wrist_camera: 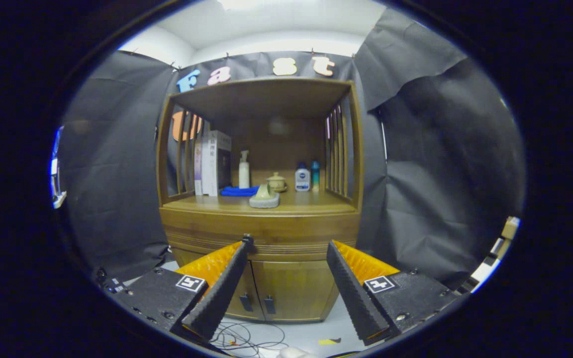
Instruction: Pull open the drawer, take out the items inside it, and place them on the countertop above the cabinet.
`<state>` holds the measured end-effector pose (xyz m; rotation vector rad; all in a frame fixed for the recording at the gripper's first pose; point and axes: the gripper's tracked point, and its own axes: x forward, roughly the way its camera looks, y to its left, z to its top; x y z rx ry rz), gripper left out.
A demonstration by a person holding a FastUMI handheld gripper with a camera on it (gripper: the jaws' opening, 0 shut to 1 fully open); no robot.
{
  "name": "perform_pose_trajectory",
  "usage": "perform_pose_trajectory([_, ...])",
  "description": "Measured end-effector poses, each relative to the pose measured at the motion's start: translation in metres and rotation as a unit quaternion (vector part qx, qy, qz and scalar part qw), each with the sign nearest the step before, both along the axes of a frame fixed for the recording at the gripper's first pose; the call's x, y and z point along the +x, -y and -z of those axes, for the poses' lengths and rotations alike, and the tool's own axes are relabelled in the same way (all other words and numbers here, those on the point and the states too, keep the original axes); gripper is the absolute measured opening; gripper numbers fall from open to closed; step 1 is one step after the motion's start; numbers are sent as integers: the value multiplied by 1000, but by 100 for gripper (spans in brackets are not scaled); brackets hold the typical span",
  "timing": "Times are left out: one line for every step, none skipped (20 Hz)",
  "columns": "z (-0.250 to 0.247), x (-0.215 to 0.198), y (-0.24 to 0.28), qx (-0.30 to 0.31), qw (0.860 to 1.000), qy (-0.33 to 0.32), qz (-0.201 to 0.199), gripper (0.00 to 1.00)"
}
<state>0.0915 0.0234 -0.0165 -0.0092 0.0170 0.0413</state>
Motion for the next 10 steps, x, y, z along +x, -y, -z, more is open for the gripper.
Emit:
perform_pose_trajectory([-2, -10, 1, -2, 1000, 5, -1, 100])
perform_pose_trajectory([-4, -17, 2, -1, 1000, 7, -2, 100])
perform_pose_trajectory([-5, -24, 3, 2, 1000, 8, -3, 100])
perform_pose_trajectory([-5, -29, 4, 4, 1000, 10, -4, 100])
perform_pose_trajectory([-6, -34, 8, 7, 1000, 12, 0, 100])
perform_pose_trajectory([-5, -37, 11, 9, 1000, 13, 1, 100])
perform_pose_trajectory([-4, -39, 16, 11, 1000, 12, 6, 100])
perform_pose_trajectory([-3, -42, 20, 13, 1000, 11, 9, 100])
perform_pose_trajectory([-2, -43, 25, 14, 1000, 11, 13, 100])
perform_pose_trajectory([-1, -44, 28, 17, 1000, 10, 17, 100])
